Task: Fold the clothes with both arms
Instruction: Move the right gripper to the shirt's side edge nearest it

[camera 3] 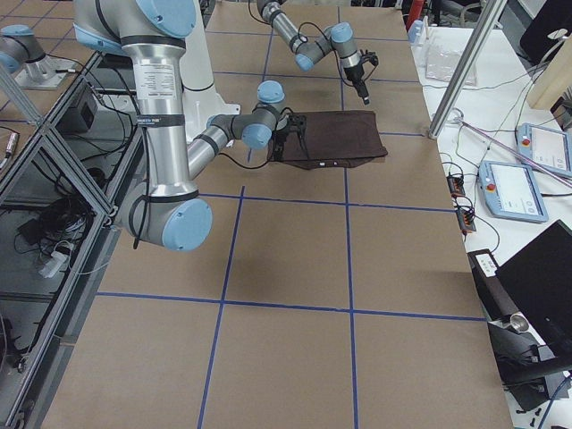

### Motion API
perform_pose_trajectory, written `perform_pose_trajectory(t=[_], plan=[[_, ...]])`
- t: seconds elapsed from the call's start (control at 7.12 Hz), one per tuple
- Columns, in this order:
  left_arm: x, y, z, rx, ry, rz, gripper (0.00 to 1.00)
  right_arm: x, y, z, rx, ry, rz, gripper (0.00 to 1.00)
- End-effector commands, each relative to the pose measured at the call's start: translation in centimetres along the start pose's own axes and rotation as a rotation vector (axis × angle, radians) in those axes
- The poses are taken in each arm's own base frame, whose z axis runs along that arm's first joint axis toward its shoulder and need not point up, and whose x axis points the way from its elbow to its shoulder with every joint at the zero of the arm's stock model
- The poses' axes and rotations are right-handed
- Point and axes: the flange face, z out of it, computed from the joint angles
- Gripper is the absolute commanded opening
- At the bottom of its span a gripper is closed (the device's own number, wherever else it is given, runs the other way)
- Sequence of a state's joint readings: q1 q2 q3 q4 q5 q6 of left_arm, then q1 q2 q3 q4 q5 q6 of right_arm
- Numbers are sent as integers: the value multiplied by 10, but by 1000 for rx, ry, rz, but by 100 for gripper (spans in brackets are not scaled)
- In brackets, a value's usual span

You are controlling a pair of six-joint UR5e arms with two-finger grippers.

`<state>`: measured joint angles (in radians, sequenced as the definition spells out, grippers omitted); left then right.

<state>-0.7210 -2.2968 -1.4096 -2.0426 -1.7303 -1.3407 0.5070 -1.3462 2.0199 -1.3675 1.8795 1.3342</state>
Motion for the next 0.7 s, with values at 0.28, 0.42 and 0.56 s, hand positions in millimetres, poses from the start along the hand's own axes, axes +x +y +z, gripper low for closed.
perform_pose_trajectory(t=[0.28,0.42,0.56], plan=[[-39,30,-61,-48,22,40,100,-77,44,55,-43,187,-68,100],[-40,31,-63,-48,25,39,100,-77,52,62,-54,201,-76,100],[-39,31,-62,-49,26,40,100,-76,51,70,-57,216,-74,100]])
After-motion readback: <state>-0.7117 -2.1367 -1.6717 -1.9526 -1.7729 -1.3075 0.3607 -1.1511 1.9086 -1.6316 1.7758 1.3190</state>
